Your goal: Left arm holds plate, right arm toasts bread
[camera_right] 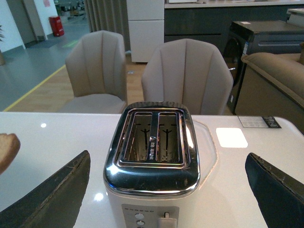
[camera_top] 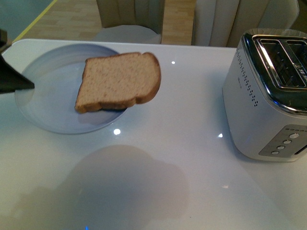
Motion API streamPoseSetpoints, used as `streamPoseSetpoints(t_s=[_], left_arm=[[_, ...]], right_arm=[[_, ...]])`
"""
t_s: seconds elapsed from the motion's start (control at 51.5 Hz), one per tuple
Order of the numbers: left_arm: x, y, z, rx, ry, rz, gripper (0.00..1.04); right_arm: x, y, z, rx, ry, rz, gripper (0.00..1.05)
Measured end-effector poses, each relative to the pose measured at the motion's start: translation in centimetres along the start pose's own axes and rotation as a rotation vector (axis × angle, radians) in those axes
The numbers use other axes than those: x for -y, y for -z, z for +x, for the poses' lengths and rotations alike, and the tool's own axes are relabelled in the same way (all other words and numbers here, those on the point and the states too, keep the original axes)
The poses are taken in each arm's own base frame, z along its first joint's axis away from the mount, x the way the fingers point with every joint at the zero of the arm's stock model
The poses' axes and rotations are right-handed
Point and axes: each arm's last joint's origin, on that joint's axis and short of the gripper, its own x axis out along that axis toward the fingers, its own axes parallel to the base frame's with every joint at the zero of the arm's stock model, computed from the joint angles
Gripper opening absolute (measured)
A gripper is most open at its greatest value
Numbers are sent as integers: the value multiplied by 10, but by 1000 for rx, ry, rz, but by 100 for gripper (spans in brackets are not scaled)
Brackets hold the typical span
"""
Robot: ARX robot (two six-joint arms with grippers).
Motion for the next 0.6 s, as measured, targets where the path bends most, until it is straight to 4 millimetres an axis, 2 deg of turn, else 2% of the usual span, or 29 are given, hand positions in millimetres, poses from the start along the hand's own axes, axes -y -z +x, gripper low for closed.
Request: streamPoseSetpoints(t_s=[0.039, 0.272, 0.543, 0.601], left_arm=[[14, -6, -4, 8, 15, 9, 3], [72, -25, -12, 9, 46, 60, 3], [135, -27, -12, -46, 67, 112, 3], [144, -27, -13, -46, 73, 118, 3]], right_arm=[[0, 0, 0, 0, 0, 0, 96], [0, 0, 0, 0, 0, 0, 96], [0, 0, 0, 0, 0, 0, 96], [0, 0, 0, 0, 0, 0, 96]])
